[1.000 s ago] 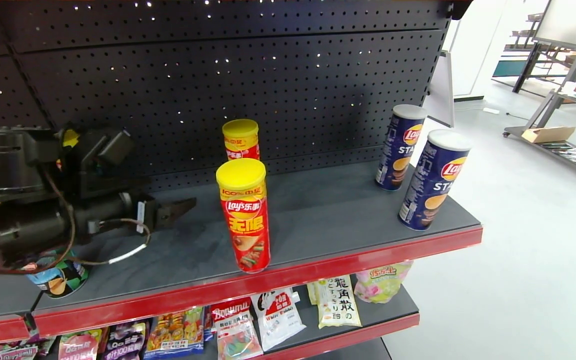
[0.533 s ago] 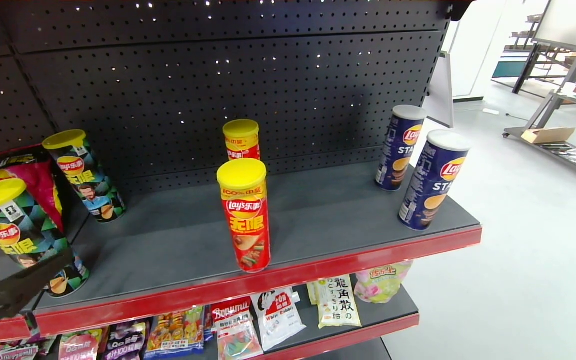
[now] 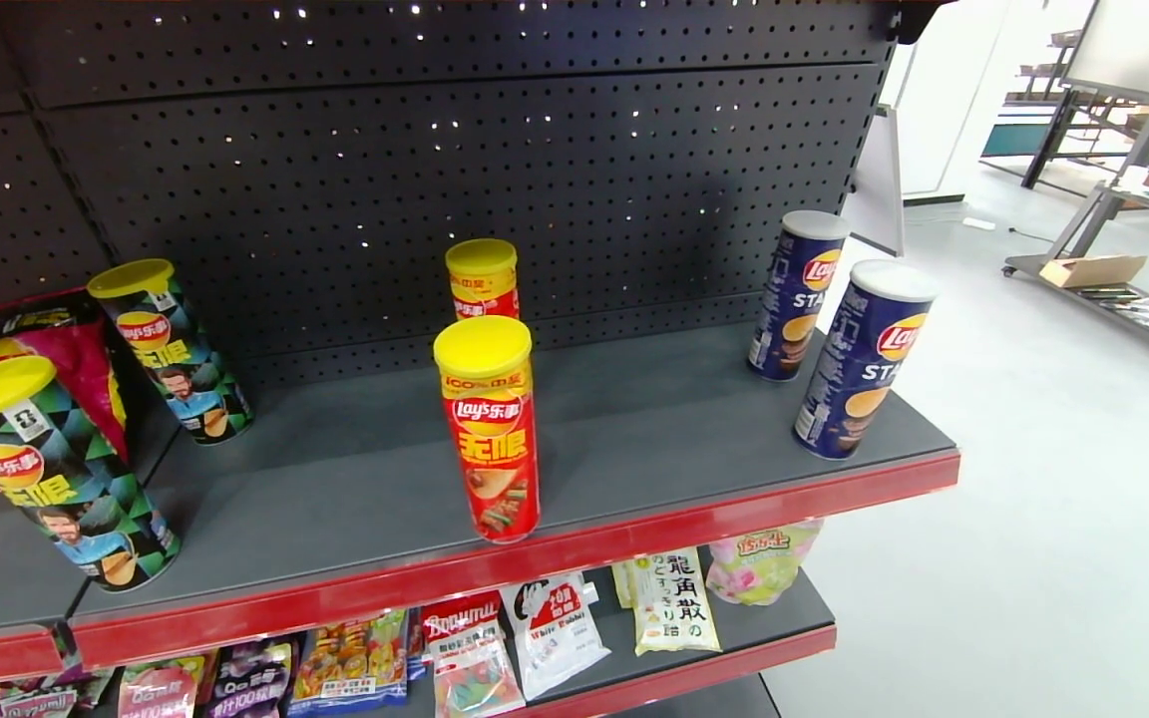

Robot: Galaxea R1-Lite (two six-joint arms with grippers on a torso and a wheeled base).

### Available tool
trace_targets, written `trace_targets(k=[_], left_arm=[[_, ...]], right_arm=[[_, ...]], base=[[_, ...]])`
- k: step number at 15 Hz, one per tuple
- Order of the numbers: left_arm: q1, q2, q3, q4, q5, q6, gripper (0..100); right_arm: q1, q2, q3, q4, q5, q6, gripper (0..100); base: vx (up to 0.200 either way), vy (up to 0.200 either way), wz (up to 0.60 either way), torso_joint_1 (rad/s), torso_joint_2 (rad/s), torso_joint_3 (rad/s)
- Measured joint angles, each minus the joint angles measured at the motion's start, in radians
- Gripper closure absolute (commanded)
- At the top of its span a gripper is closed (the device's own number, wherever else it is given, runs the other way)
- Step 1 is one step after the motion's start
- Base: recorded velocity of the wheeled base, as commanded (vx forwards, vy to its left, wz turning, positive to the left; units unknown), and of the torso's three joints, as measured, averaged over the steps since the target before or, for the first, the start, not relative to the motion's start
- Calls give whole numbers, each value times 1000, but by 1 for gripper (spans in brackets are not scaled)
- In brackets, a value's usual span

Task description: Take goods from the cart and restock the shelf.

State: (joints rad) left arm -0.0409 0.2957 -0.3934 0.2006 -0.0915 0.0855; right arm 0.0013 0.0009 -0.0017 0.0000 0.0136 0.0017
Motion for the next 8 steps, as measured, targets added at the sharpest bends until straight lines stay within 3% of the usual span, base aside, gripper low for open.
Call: trace_targets(k=[1,3,4,6,8], left_arm=[[-9,-34,4,9,41,14,0],[-3,-67,16,20,240,20,0],[0,-84,32,23,294,21,0],[3,-116,56,25,295,24,0],[4,-138,67,27,291,28,0]], right_arm=[[0,0,0,0,0,0,0],[0,0,0,0,0,-1,0],[0,0,0,0,1,-2,0],[0,0,0,0,3,-5,0],[1,0,0,0,4,-7,0]], base=[[0,0,0,0,0,0],[0,0,0,0,0,0],[0,0,0,0,0,0],[0,0,0,0,0,0],[0,0,600,2,-5,0]])
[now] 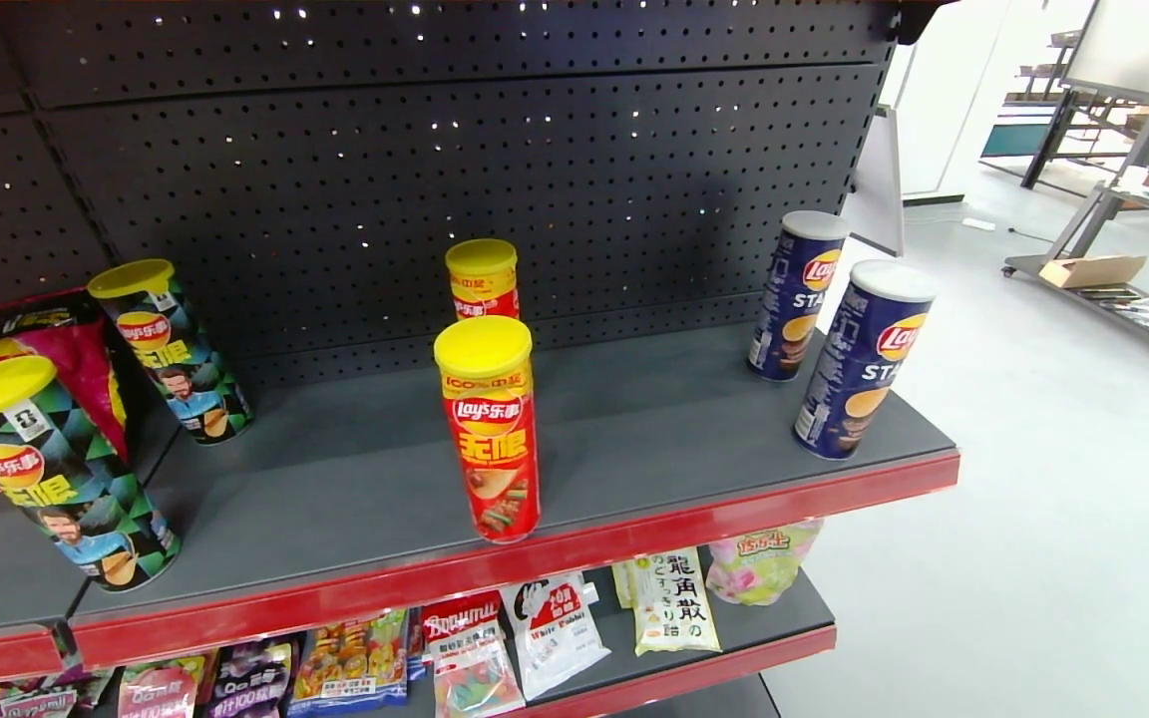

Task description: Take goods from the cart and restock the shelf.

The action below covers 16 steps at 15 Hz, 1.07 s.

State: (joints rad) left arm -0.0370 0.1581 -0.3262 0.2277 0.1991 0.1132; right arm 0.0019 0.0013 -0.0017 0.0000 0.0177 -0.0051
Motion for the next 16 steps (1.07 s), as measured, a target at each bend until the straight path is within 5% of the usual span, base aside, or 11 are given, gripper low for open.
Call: trace_targets(k=[6,10,13,16], left_arm=[[0,-19,17,-2,-1,14,0],[-1,-47,60,-2,-2,22,0],[0,-82,157,-69,-81,-44,0],[1,-93,255,-176,-120,-76,0]], right_arm=[[0,0,0,0,-1,0,0],[0,0,0,0,-1,5,0],[0,0,0,0,-1,6,0],[1,0,0,0,-1,7,0]], base=[[0,0,600,2,2,2],[0,0,0,0,0,0],[0,0,0,0,0,0],[0,0,0,0,0,0]])
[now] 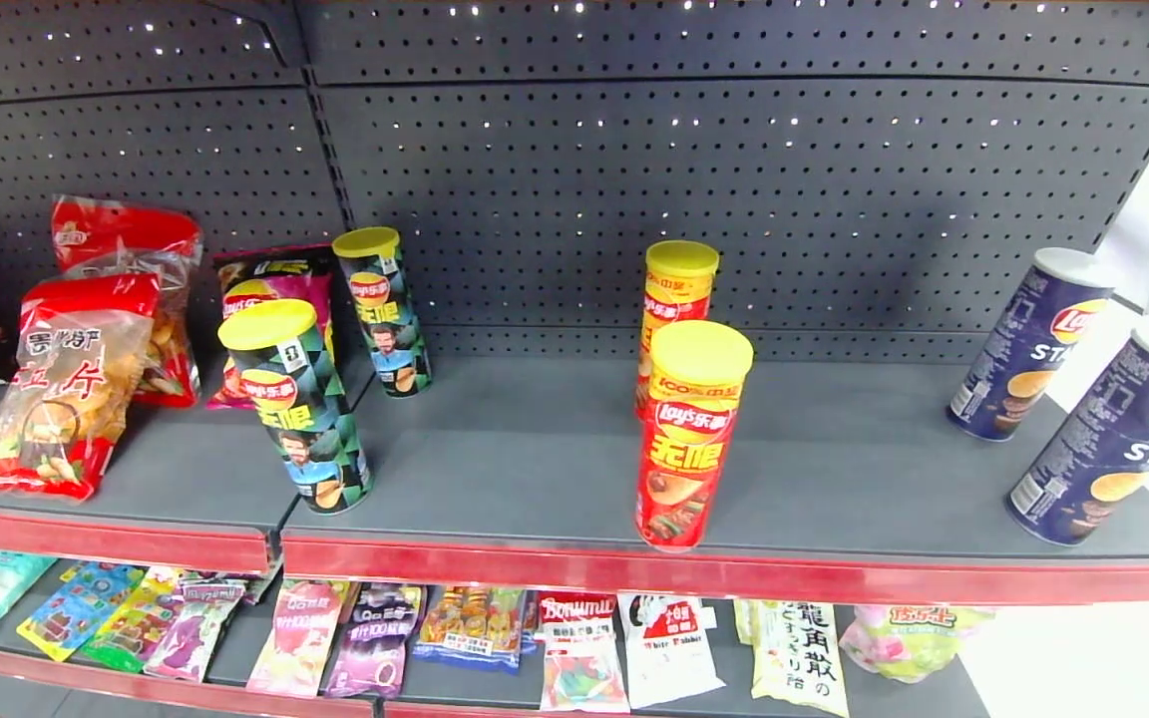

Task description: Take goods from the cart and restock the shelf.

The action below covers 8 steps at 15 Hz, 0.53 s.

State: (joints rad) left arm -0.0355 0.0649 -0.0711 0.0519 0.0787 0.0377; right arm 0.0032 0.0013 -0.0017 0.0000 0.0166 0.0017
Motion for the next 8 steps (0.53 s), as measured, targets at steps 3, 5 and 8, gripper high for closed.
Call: trace_targets(k=[3,5,8], left_arm=[[11,-14,24,-7,22,-6,0],[24,-40,31,-15,22,-9,0],[29,-60,59,-101,-26,-28,0]], right_arm=[[-1,0,0,0,0,0,0],[-1,0,0,0,0,0,0],[-1,0,0,0,0,0,0]], base=[[0,0,0,0,0,0],[0,0,0,0,0,0],[0,0,0,0,0,0]])
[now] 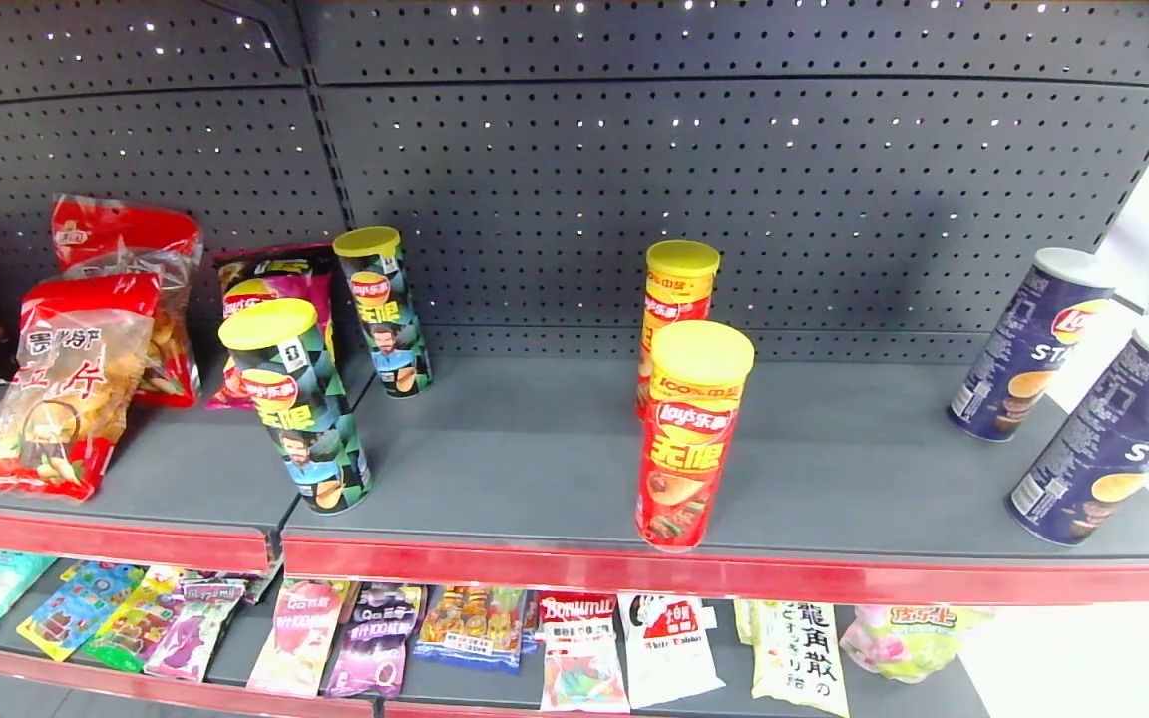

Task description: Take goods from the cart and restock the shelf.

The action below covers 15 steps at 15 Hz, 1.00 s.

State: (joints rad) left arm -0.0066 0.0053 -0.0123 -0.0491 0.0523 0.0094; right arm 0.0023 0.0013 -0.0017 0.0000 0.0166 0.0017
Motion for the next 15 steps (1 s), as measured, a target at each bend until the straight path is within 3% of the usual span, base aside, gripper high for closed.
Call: trace_targets(k=[2,9,12,15], left_arm=[[0,-3,7,60,-10,-16,0],[0,-5,12,46,-11,-14,0],[1,-5,12,47,-11,-14,0],[0,-5,12,47,-11,-13,0]], right_arm=[[0,0,0,0,0,0,0],[1,4,-19,-13,36,26,0],[23,104,-189,-26,78,73,0],[94,387,-422,-50,166,76,0]], base=[[0,0,0,0,0,0],[0,0,0,0,0,0],[0,0,0,0,0,0],[0,0,0,0,0,0]])
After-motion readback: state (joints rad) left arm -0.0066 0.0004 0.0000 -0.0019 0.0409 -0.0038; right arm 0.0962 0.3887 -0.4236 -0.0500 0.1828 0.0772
